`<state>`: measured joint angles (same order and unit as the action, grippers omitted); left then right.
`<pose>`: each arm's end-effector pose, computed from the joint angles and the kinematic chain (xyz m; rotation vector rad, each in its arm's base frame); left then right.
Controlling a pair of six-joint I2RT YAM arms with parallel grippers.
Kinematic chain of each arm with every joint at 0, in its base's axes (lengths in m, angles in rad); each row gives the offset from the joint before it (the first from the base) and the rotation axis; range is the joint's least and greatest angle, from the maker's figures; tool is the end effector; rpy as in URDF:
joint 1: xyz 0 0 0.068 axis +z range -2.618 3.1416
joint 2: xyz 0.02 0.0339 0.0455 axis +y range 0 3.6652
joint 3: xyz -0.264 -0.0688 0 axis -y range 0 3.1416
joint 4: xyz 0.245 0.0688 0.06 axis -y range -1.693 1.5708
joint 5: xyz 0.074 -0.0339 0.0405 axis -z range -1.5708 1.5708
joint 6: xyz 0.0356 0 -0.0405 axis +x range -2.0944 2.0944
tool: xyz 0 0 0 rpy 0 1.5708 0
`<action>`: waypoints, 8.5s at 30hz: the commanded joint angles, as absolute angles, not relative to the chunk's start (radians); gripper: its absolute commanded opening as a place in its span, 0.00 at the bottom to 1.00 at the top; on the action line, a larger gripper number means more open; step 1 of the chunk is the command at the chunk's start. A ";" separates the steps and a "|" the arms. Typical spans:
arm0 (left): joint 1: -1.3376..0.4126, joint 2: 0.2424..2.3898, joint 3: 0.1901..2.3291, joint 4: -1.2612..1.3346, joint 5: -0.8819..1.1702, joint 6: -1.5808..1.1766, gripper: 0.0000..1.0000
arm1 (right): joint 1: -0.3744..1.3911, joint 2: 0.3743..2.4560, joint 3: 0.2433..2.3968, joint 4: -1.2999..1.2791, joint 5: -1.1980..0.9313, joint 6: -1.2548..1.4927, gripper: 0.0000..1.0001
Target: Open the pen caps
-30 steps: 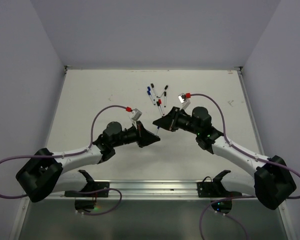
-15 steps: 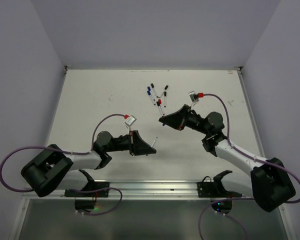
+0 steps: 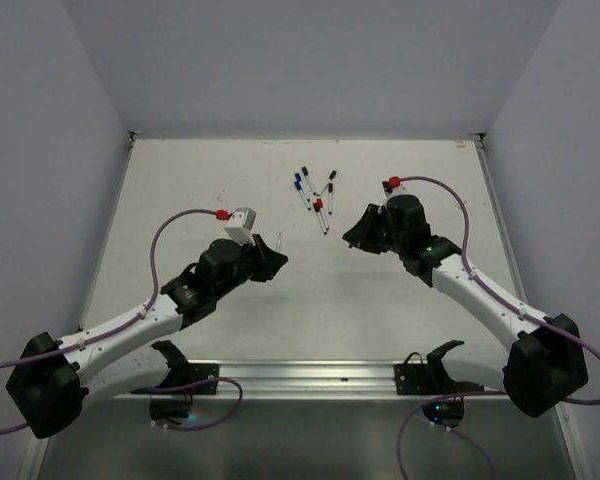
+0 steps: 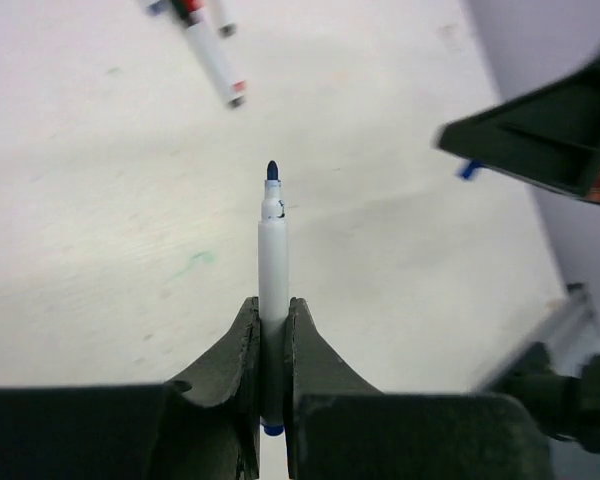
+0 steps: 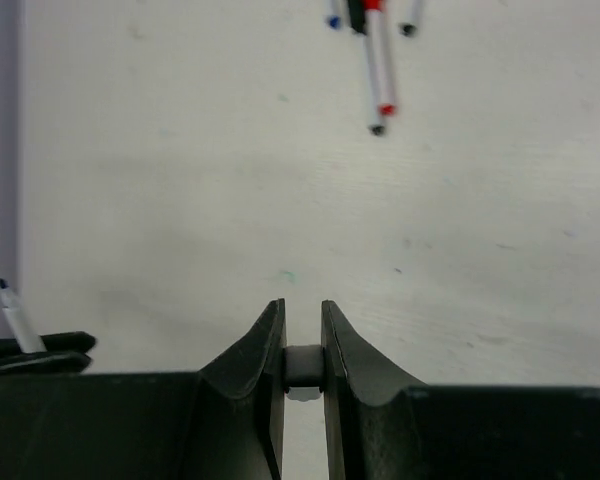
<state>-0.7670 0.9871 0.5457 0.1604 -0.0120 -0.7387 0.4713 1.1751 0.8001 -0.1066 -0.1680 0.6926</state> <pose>0.1637 -0.1572 0.2530 0.0191 1.9831 -1.0112 0.2333 0.1256 0.2727 0.1293 2.1634 0.8728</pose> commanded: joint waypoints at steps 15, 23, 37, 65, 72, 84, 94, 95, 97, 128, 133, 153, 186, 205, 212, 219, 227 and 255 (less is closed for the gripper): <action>-0.707 1.195 0.528 -0.081 -0.402 -0.683 0.00 | 0.469 1.450 0.956 -0.624 0.241 0.512 0.00; -0.707 1.336 0.574 -0.054 -0.390 -0.644 0.00 | 0.471 1.537 0.965 -0.581 0.227 0.494 0.01; -0.669 1.468 0.621 -0.060 -0.419 -0.621 0.00 | 0.413 1.615 0.980 -0.581 0.247 0.437 0.03; -0.667 1.673 0.736 0.035 -0.248 -0.621 0.00 | 0.474 1.747 1.011 -0.453 0.120 0.431 0.14; -0.669 1.710 0.723 0.044 -0.262 -0.634 0.16 | 0.482 1.753 1.002 -0.449 0.147 0.434 0.24; -0.676 1.775 0.693 0.075 -0.265 -0.653 0.22 | 0.494 1.767 0.988 -0.440 0.161 0.437 0.30; -0.676 1.756 0.666 0.074 -0.305 -0.667 0.27 | 0.495 1.760 0.985 -0.431 0.160 0.433 0.37; -0.676 1.740 0.658 0.074 -0.310 -0.667 0.28 | 0.495 1.752 0.985 -0.431 0.160 0.433 0.37; -0.676 1.720 0.657 0.063 -0.322 -0.666 0.31 | 0.495 1.743 0.988 -0.437 0.163 0.430 0.40; -0.681 1.373 0.828 -0.042 -0.152 -0.505 0.66 | 0.500 1.396 1.126 -0.658 0.281 0.405 0.99; -0.667 1.507 1.004 -0.057 -0.160 -0.454 0.72 | 0.500 1.417 1.121 -0.577 0.250 0.385 0.98; -0.534 2.209 1.781 -0.339 -0.233 -0.569 0.57 | 0.451 1.566 1.293 -0.543 0.229 0.413 0.90; -0.581 2.326 1.818 -0.365 -0.285 -0.523 0.57 | 0.442 1.480 1.230 -0.532 0.252 0.410 0.92; -0.578 2.240 1.684 -0.227 -0.236 -0.505 0.58 | 0.442 1.470 1.210 -0.528 0.244 0.405 0.93; -0.561 2.214 1.675 -0.207 -0.210 -0.514 0.59 | 0.440 1.470 1.210 -0.526 0.241 0.403 0.93; -0.538 2.226 1.715 -0.242 -0.219 -0.537 0.59 | 0.440 1.465 1.207 -0.528 0.241 0.399 0.94; -0.532 2.244 1.740 -0.261 -0.225 -0.546 0.59 | 0.442 1.463 1.204 -0.529 0.248 0.394 0.94; -0.497 2.201 1.684 -0.201 -0.163 -0.546 0.59 | 0.440 1.462 1.198 -0.525 0.241 0.383 0.95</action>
